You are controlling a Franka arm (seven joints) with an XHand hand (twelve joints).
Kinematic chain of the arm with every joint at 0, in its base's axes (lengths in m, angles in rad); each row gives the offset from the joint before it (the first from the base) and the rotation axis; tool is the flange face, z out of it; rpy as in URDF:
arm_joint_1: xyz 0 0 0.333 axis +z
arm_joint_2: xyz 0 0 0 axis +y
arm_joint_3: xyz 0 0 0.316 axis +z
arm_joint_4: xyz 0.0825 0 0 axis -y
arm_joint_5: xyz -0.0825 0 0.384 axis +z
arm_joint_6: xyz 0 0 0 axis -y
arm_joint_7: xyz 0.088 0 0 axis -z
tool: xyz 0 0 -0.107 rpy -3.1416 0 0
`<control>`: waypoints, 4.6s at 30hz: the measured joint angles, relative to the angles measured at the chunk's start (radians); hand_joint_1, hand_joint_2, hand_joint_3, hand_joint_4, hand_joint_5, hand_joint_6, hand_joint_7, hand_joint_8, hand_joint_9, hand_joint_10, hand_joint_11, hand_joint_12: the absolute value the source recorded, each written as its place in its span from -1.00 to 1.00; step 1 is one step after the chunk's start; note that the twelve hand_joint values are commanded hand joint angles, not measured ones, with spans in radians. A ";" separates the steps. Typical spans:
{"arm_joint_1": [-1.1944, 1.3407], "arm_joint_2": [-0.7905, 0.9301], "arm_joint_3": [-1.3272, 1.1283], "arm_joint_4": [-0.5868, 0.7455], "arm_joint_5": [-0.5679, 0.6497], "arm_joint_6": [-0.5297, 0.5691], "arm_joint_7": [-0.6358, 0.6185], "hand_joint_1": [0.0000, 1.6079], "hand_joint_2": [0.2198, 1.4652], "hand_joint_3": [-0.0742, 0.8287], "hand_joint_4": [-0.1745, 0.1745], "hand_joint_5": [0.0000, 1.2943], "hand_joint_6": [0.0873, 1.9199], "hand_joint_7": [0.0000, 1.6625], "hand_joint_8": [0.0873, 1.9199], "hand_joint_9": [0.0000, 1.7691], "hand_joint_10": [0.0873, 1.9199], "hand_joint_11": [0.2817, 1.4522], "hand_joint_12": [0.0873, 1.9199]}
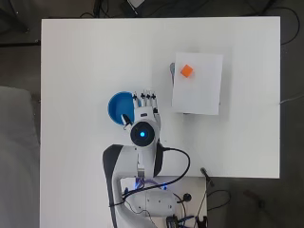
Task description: Teleoperate dual arm-hand system to pick and place objects
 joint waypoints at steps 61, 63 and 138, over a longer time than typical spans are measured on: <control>-0.045 0.813 -0.317 0.173 0.112 0.544 -0.172 0.01 0.38 -0.82 0.33 -0.07 -0.65 -0.22 -0.61 -0.10 -0.62 -0.37 -0.71; -0.048 0.823 -0.323 0.173 0.135 0.549 -0.197 0.17 0.50 -0.82 0.68 0.20 -0.02 0.27 0.51 0.44 0.49 0.08 0.33; 0.048 0.323 -0.100 -0.274 0.204 0.561 -0.606 0.05 0.73 -0.83 1.00 -0.01 0.55 0.01 1.00 0.42 1.00 0.32 1.00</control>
